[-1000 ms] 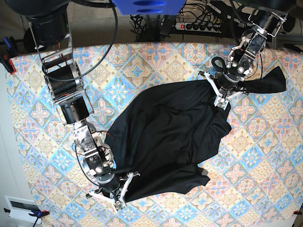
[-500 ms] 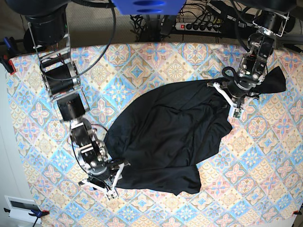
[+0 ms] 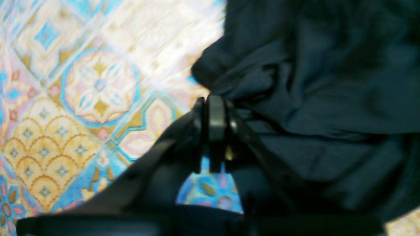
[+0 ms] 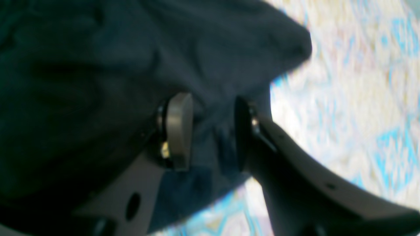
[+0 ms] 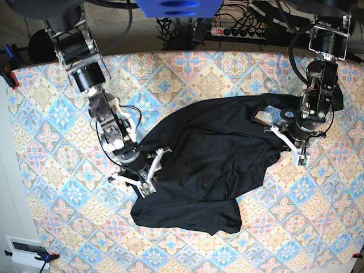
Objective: Layout the t-shirt on the table in an organized manner, then fold the t-shirt properly
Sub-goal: 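Grasp a sleeve of the shirt with the left gripper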
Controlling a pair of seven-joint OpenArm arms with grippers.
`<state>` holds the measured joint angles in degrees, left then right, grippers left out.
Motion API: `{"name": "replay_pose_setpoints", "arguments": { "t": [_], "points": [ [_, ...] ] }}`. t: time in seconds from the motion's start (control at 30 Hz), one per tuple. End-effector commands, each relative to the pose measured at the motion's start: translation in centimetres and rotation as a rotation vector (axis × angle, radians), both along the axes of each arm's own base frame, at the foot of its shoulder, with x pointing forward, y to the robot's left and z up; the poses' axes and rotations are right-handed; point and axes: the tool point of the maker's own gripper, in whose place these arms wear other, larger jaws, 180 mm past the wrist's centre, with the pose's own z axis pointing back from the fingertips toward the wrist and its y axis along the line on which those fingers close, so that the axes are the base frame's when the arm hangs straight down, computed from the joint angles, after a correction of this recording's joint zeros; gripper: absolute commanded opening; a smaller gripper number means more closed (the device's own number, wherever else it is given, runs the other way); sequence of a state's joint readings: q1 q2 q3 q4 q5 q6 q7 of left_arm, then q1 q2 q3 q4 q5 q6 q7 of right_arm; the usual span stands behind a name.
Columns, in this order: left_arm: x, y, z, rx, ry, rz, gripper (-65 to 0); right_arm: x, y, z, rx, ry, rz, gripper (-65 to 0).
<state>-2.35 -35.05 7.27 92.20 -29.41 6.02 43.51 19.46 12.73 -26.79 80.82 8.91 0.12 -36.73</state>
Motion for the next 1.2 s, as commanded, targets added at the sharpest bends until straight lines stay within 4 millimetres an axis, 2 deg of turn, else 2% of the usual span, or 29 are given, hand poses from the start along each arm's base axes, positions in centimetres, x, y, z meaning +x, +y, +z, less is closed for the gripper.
{"name": "replay_pose_setpoints", "arguments": {
  "t": [0.0,0.13,0.23,0.33,0.43,0.63,0.77,0.9,1.03,1.1,1.17],
  "points": [
    [1.8,0.8,2.3,0.017,-0.076,0.006,-55.3,1.0,0.5,2.6,0.025,-0.078,0.012,-44.4],
    [2.6,1.3,1.7,0.001,-0.041,0.040,-42.9,-0.3,0.9,2.0,0.038,-0.067,0.020,-44.4],
    [2.7,0.5,1.8,-0.034,-0.012,0.013,-38.4,-0.7,1.2,2.1,0.044,-0.069,0.026,-44.4],
    [2.7,-0.4,2.2,-0.116,-0.003,-0.022,-38.3,-0.7,1.3,2.5,0.048,-0.078,0.029,-44.4],
    [3.6,0.9,3.0,-0.143,-0.031,0.029,-38.3,-0.6,1.3,2.5,0.049,-0.081,0.030,-44.4],
    [6.4,1.8,1.2,-0.220,0.010,0.131,-38.3,-0.7,1.3,2.5,0.049,-0.081,0.032,-44.4],
    [7.3,-0.4,-0.1,-0.225,0.057,0.093,-38.3,-0.7,1.3,2.5,0.049,-0.081,0.032,-44.4],
    [6.6,-3.4,-1.8,-0.171,0.117,-0.008,-38.3,-0.7,1.3,2.5,0.049,-0.081,0.032,-44.4],
    [6.1,-3.4,-2.7,-0.087,0.137,-0.038,-38.3,-0.7,1.4,2.6,0.050,-0.082,0.032,-44.4],
    [6.3,-4.2,-3.0,-0.065,0.133,-0.050,-38.3,-0.6,1.6,3.1,0.056,-0.097,0.038,-44.4],
    [6.3,-3.9,-3.1,-0.023,0.131,-0.054,-38.3,-0.6,1.7,3.6,0.058,-0.108,0.041,-44.4]
  ]
}}
